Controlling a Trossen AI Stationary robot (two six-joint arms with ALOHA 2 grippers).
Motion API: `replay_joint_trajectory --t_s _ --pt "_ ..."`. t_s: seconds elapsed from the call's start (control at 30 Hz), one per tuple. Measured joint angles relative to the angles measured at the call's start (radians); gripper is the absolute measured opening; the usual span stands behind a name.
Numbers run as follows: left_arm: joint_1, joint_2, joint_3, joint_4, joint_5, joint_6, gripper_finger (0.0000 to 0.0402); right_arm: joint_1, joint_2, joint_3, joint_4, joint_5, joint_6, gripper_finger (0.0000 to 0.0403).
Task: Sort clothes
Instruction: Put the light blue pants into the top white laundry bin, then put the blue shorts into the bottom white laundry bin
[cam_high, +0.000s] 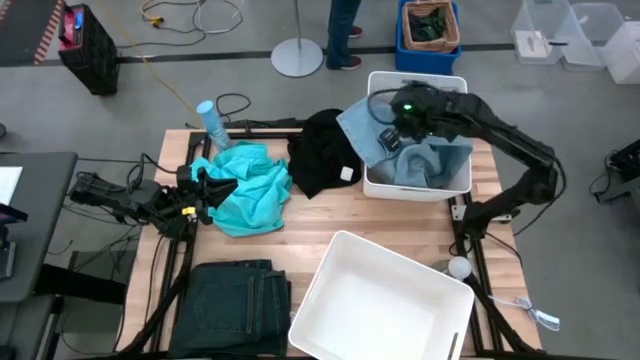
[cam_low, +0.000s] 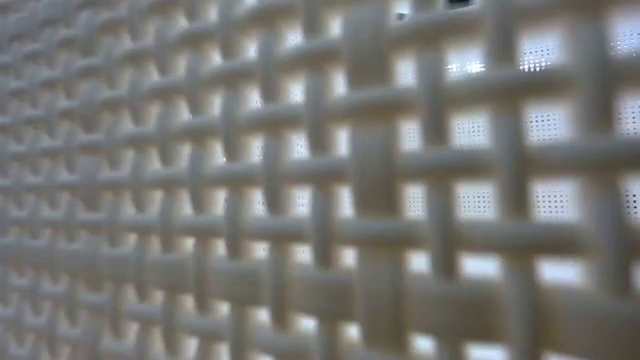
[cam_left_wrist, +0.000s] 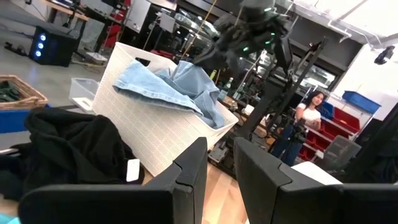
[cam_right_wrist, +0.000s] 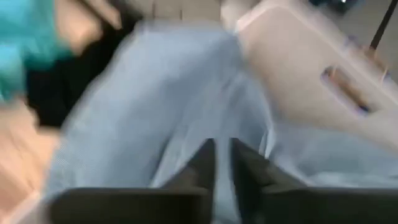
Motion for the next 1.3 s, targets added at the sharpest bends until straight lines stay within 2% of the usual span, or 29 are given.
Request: replay_joint_trajectory --t_s 0.07,0.13,0.2,0.5,0.9,1.13,1.3 --pt "0.0 0.0 0.0 0.0 0.0 0.003 0.0074 -0.026 0.031 -0.001 -0.03 -0.078 -0.028 0.0015" --pt "0.0 0.0 0.0 -0.001 0.0 0.004 0.0074 -0.053 0.054 0.0 -0.026 -0.171 -0.059 0.0011" --pt "0.0 0.0 0.0 -0.005 0.0 0.005 0.0074 -0.076 0.079 0.0 -0.035 -0.22 -0.093 0.0006" --pt "0.0 0.0 0.0 -0.006 0.0 0.005 0.0074 -0.191 0.208 0.0 -0.221 -0.3 -0.194 0.0001" --pt "0.0 0.0 0.0 -0.008 0.0 0.006 0.0074 -0.28 0.387 0.01 -0.358 -0.406 -0.201 0.0" --pt "0.0 0.0 0.0 -0.008 0.0 0.007 0.0074 -0.296 0.359 0.017 -0.32 -0.433 -0.196 0.0" --pt "0.0 0.0 0.0 -0.007 0.0 0.006 0.0074 -0.286 0.23 0.02 -0.191 -0.433 -0.188 0.0003"
